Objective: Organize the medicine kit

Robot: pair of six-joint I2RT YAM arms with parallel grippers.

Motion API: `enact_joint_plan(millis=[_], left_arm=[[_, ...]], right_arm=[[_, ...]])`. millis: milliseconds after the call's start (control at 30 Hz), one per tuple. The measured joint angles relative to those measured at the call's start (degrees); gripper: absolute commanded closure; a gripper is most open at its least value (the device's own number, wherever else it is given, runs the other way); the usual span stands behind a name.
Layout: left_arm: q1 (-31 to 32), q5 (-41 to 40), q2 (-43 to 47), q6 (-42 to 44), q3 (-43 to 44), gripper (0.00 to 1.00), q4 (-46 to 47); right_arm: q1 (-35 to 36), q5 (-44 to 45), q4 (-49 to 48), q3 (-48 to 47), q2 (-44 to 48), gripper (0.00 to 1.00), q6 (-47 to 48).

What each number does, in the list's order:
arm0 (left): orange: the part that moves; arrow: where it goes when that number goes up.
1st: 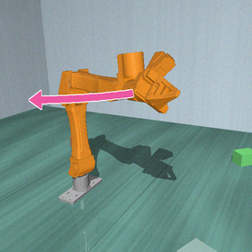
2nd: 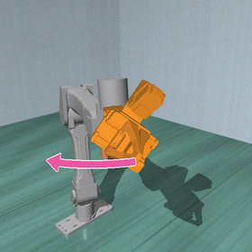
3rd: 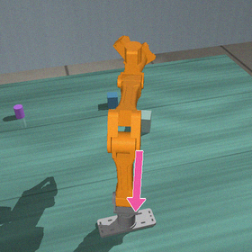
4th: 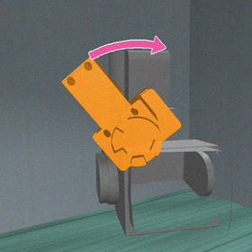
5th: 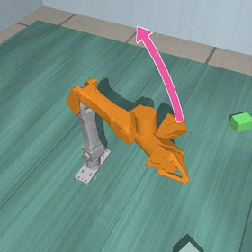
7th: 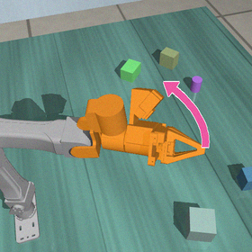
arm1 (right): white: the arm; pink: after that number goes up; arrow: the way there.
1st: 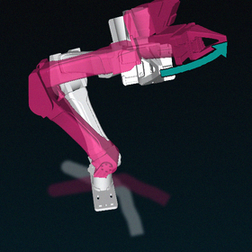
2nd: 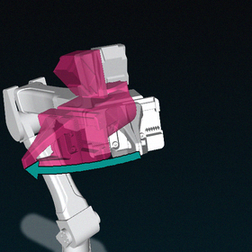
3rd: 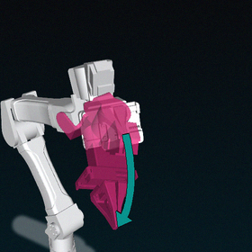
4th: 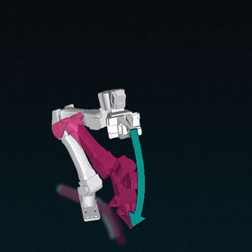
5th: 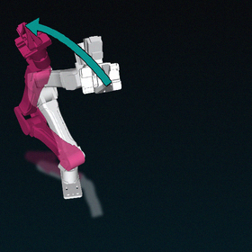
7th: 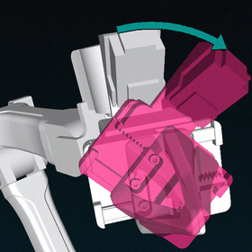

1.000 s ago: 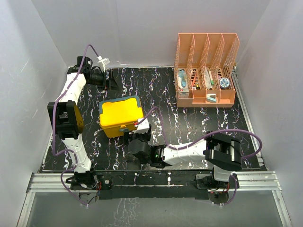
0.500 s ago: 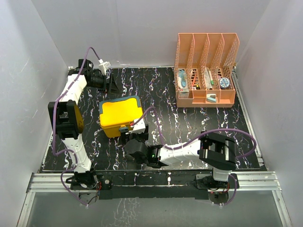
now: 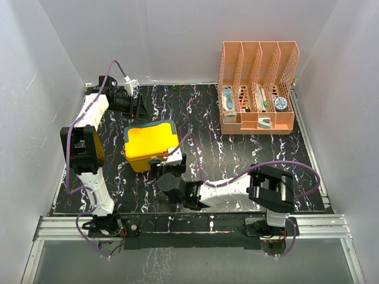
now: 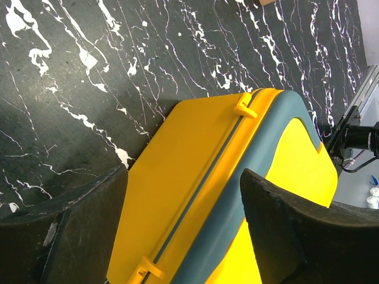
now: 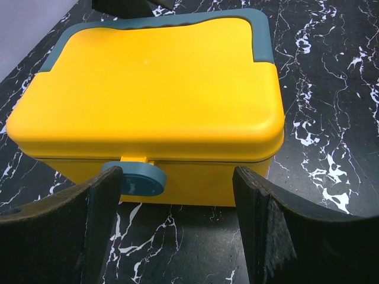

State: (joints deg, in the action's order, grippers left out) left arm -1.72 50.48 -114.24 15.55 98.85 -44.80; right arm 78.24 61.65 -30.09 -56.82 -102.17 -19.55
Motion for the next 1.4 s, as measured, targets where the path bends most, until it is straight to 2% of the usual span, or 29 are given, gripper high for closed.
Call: enact_joint_plan(millis=[667, 1167, 1400], left_arm=[[0.0, 0.9, 0.0, 1.5, -1.1, 0.25, -0.9], [0.0, 2.1, 0.1, 2.3, -1.5, 0.25, -1.3], [0.0, 2.3, 0.2, 3.0, -1.8, 0.26, -2.5]], right_arm=[[-1.0, -0.4, -1.5, -2.3, -3.3, 0.25, 1.4], [-1.9, -1.6, 2.4, -2.6, -3.3, 0.24, -5.0], [-2.1, -1.6, 2.3, 0.8, -0.2, 0.22, -6.0]])
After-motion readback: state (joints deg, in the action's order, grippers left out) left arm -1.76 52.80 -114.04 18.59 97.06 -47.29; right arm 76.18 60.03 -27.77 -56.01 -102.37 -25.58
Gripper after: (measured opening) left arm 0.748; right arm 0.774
